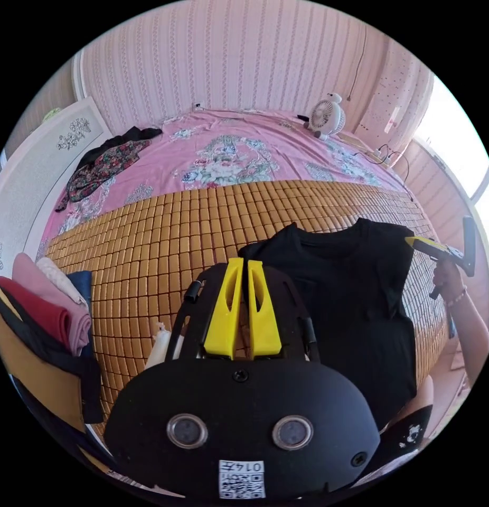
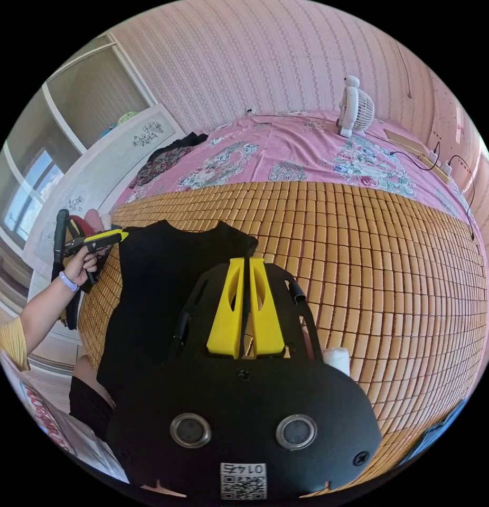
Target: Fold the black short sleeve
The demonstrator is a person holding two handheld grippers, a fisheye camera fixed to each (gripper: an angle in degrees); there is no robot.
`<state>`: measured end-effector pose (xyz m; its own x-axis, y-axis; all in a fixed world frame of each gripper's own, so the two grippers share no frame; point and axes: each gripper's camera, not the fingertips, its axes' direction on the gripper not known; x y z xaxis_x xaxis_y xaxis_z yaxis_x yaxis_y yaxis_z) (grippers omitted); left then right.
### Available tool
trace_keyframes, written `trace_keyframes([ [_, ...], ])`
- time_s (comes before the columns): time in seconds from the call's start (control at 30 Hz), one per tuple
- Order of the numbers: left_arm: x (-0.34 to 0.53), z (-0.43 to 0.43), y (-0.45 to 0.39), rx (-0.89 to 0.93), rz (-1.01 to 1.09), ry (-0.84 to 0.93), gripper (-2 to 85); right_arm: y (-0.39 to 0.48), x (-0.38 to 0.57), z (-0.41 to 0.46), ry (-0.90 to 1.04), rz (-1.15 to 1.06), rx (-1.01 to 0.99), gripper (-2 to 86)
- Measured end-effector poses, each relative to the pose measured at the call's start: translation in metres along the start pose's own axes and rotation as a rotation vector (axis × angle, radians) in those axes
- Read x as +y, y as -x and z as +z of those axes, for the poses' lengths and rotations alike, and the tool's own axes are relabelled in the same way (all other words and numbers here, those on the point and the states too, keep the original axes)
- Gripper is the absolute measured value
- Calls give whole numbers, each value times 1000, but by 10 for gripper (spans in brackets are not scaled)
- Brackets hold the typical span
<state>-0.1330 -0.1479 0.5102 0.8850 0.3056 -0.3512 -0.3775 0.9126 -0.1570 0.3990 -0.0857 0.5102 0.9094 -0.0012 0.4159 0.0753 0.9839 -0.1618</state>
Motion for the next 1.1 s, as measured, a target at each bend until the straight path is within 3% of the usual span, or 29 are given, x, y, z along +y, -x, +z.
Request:
trace_keyframes([
  [0.27,158,-127,-5,281,71,-116,-1,47,131,-128,-65,-40,-205,15],
  [0.33,211,-137,-11,369,73,-76,2,63,175,-139,-24,-47,-227,20],
  [0.5,345,-123,-15,270,-82,180,33,92,291,-115,226,27,-127,56],
  [0.57,367,-129,-13,279,-138,188,32,102,321,-113,261,89,-128,59],
  [0.83,363,-155,-73,257,-17,166,-3,179,313,-114,225,-5,-107,45],
  [1.1,326,-96,-231,217,278,254,-10,314,241,-33,349,-292,23,14],
])
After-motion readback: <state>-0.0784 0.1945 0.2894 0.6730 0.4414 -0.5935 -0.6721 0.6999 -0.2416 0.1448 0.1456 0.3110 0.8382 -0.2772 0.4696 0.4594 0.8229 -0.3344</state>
